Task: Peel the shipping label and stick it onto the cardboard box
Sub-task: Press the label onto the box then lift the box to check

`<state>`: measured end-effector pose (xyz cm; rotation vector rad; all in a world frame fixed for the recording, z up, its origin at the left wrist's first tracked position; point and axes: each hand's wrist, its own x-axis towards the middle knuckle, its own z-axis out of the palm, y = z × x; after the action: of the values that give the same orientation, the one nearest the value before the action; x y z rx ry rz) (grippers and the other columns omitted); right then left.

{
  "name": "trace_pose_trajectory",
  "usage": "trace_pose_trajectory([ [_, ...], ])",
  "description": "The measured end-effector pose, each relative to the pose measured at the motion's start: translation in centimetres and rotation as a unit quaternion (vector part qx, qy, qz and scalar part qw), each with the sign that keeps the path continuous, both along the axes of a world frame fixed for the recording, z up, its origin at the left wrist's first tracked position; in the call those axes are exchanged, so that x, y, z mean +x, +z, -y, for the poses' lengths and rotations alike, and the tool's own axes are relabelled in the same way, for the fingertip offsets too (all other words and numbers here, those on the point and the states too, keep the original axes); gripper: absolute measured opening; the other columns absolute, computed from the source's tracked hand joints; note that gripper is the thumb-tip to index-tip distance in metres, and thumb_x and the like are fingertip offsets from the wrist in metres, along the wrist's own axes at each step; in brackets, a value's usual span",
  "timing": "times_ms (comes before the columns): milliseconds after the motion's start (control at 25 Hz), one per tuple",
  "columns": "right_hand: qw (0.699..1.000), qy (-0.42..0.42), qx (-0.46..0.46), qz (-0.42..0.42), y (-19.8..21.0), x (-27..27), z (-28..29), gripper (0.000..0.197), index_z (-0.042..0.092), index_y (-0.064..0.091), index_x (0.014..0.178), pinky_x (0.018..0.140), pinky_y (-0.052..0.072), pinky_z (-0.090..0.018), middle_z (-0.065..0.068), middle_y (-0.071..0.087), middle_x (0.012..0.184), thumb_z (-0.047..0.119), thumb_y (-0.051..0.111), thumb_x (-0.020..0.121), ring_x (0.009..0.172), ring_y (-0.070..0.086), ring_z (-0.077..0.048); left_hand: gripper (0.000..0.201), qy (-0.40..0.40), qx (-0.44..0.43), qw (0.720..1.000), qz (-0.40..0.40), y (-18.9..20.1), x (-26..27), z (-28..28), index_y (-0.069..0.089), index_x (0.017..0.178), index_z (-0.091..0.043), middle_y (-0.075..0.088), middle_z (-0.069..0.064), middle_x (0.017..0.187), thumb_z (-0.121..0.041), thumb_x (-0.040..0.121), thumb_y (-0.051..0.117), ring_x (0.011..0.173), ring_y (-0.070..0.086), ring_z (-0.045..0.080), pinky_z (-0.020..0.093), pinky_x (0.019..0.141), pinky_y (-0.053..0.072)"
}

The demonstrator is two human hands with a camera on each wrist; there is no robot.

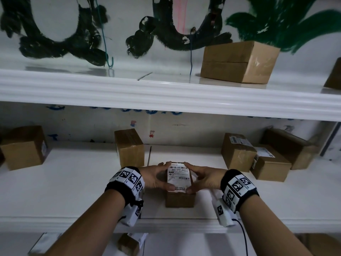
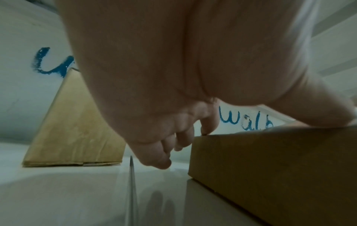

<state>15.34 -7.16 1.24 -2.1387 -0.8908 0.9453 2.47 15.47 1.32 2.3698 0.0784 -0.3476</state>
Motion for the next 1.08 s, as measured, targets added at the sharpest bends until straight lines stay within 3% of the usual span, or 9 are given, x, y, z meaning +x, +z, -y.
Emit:
trace_pose_trajectory([
  [120, 1.000, -0.010, 0.001, -0.019, 0.2, -0.2, 0.3, 0.126, 0.053, 0.025, 0.153, 0.125, 0.021, -0.042, 0.014, 0.041, 0.159, 0.042, 0.098, 0.050, 0.150, 0.027, -0.009, 0.125, 0.006, 0.039, 0.999, 0.004, -0.6, 0.2, -0.2, 0.016, 0.157, -0.046, 0.013, -0.013, 0.168, -0.082, 0.052, 0.074, 0.155, 0.015, 0.014, 0.046, 0.126, 0.015],
  [320, 1.000, 0.000, -0.011, -0.017, 0.5, -1.1, 0.5, 0.126, 0.055, 0.017, 0.153, 0.125, 0.019, -0.039, 0.017, 0.044, 0.156, 0.044, 0.094, 0.054, 0.150, 0.027, -0.007, 0.125, 0.005, 0.066, 0.998, 0.023, -1.6, 0.6, -0.7, 0.030, 0.154, -0.040, 0.028, -0.011, 0.165, -0.090, 0.047, 0.069, 0.151, 0.028, 0.015, 0.045, 0.124, 0.024],
  [480, 0.999, -0.033, 0.015, -0.027, 0.4, -1.2, 0.7, 0.148, 0.037, 0.003, 0.160, 0.123, 0.026, -0.034, 0.006, 0.039, 0.161, 0.047, 0.097, 0.046, 0.148, 0.032, -0.007, 0.080, -0.017, 0.014, 0.999, 0.027, 0.2, -0.7, 0.6, 0.047, 0.144, -0.029, 0.057, -0.011, 0.140, -0.061, 0.075, 0.074, 0.131, 0.051, 0.014, 0.034, 0.117, 0.034],
  [560, 0.999, -0.032, -0.015, 0.008, 0.7, -1.9, 0.8, 0.130, 0.024, 0.023, 0.159, 0.119, 0.032, -0.033, 0.000, 0.050, 0.154, 0.059, 0.090, 0.053, 0.140, 0.046, -0.011, 0.068, -0.007, 0.017, 0.999, 0.034, -0.1, -1.4, 0.7, 0.057, 0.134, -0.024, 0.065, -0.007, 0.132, -0.064, 0.080, 0.066, 0.123, 0.059, 0.016, 0.036, 0.113, 0.041],
  [600, 0.999, -0.023, -0.021, 0.023, 0.5, -2.1, 0.7, 0.105, 0.022, 0.043, 0.152, 0.115, 0.038, -0.032, -0.001, 0.060, 0.144, 0.062, 0.083, 0.063, 0.129, 0.056, -0.012, 0.066, -0.010, 0.010, 0.999, 0.040, -0.7, -1.9, 1.1, 0.058, 0.136, -0.023, 0.065, -0.006, 0.135, -0.064, 0.084, 0.060, 0.124, 0.060, 0.015, 0.036, 0.114, 0.041],
  [720, 0.998, -0.067, 0.016, 0.005, 0.4, -3.6, -0.2, 0.037, 0.018, 0.066, 0.128, 0.089, 0.052, -0.029, -0.007, 0.072, 0.113, 0.026, 0.063, 0.093, 0.094, 0.063, -0.015, 0.050, 0.001, -0.061, 0.996, 0.065, -2.0, -2.9, 2.8, 0.052, 0.146, -0.021, 0.058, -0.006, 0.146, -0.041, 0.100, 0.052, 0.135, 0.052, 0.011, 0.033, 0.119, 0.034],
  [880, 0.981, -0.110, 0.151, -0.058, 2.2, -4.7, -0.2, 0.037, 0.031, 0.064, 0.127, 0.086, 0.056, -0.044, -0.009, 0.074, 0.118, 0.014, 0.058, 0.095, 0.098, 0.069, -0.028, 0.038, 0.092, -0.198, 0.967, 0.130, -0.7, -3.7, 4.2, 0.059, 0.138, -0.010, 0.065, 0.007, 0.137, -0.020, 0.102, 0.053, 0.124, 0.062, 0.019, 0.036, 0.112, 0.044],
  [960, 0.958, -0.123, 0.234, -0.109, 3.1, -5.2, 0.3, 0.040, 0.033, 0.063, 0.131, 0.084, 0.056, -0.045, -0.010, 0.075, 0.119, 0.013, 0.061, 0.096, 0.092, 0.069, -0.027, 0.033, 0.146, -0.315, 0.928, 0.136, 0.2, -4.0, 4.3, 0.062, 0.133, -0.013, 0.070, 0.011, 0.129, -0.018, 0.101, 0.056, 0.117, 0.068, 0.027, 0.047, 0.104, 0.052],
  [1080, 0.923, -0.134, 0.323, -0.158, 3.1, -6.3, 0.8, 0.047, 0.027, 0.058, 0.138, 0.088, 0.057, -0.042, -0.011, 0.074, 0.122, 0.009, 0.063, 0.096, 0.100, 0.072, -0.028, 0.036, 0.161, -0.398, 0.890, 0.158, 0.9, -5.0, 4.6, 0.061, 0.134, -0.019, 0.073, 0.010, 0.125, -0.020, 0.098, 0.061, 0.117, 0.069, 0.032, 0.048, 0.095, 0.057],
])
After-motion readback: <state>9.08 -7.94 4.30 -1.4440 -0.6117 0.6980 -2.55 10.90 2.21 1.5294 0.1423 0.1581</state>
